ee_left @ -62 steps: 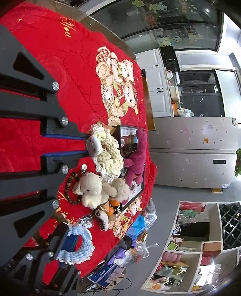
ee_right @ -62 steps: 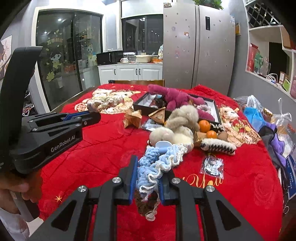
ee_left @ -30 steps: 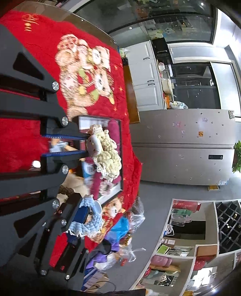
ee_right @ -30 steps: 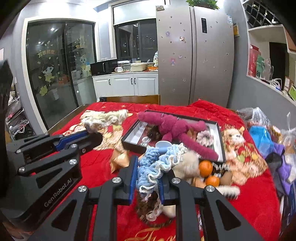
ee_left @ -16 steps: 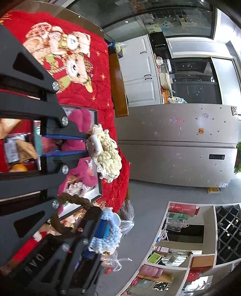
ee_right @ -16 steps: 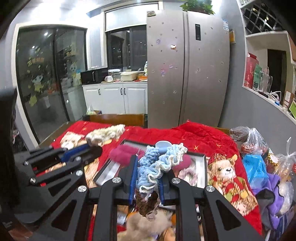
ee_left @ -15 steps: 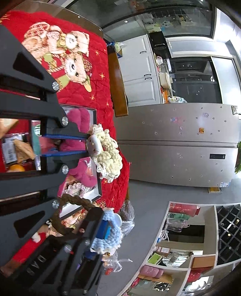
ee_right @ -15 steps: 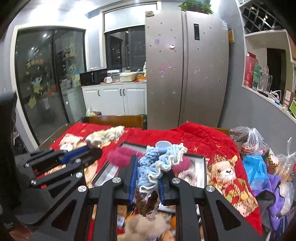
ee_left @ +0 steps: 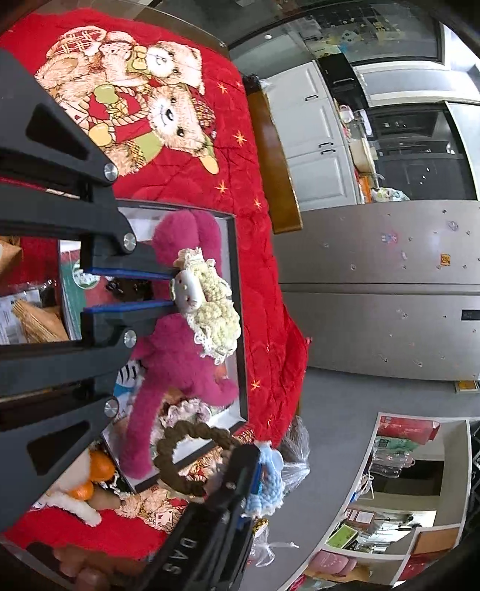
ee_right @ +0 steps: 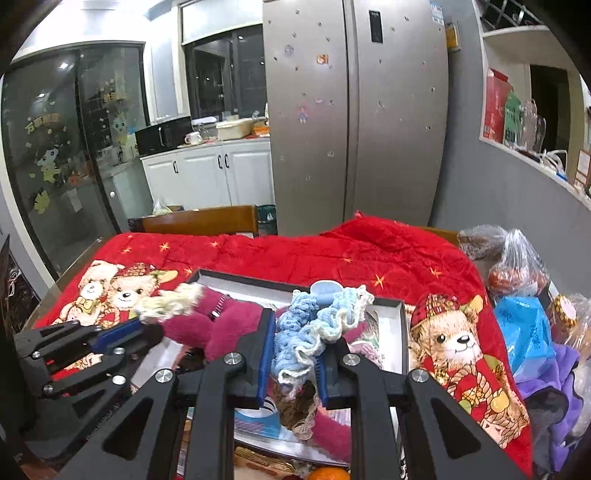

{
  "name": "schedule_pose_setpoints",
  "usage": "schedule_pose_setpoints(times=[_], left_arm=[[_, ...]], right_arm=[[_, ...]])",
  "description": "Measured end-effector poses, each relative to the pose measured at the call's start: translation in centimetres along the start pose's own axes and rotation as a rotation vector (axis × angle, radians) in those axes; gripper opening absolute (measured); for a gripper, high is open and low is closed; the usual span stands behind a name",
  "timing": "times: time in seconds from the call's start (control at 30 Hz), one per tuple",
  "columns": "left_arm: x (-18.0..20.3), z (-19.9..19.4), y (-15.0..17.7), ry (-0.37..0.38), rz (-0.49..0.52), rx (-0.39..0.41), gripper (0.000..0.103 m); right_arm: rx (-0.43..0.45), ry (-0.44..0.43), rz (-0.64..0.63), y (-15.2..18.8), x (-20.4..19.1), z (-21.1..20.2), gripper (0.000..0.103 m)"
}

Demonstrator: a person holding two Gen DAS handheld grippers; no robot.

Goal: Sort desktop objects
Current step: 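Lower both tools over the picture box and open them to drop the scrunchies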

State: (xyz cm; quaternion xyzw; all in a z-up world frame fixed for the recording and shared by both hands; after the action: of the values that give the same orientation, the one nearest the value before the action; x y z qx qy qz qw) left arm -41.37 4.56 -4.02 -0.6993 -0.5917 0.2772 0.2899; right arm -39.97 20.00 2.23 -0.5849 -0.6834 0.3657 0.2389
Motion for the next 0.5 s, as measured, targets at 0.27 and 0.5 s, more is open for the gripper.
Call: schedule_pose_setpoints(times=[0.27,0.5], left_arm=[[-0.5,0.3,0.4,-0.014,0.006,-0.008,0.011],[-0.4,0.5,0.5,-0.018,0.015,-0.018,0.011]], right_arm=[[-0.016,0.022,0.006,0.4,0.8,0.6,0.019],[-0.026,0.005,0.028,0.5,1.5,0.8,0.019]])
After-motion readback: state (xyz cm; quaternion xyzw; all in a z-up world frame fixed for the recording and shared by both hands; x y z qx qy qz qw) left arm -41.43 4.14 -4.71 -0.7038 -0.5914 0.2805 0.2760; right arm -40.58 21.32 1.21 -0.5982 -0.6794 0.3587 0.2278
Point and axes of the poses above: each gripper's, at about its wrist camera, not at the fingertips, and z roughly the way its jaws point, x to its right, y to its underside, the point moved 3 cm from there along z, roughly the way its jaws point, and after that the axes turned 6 degrees about -y, right-handed, at the moved point
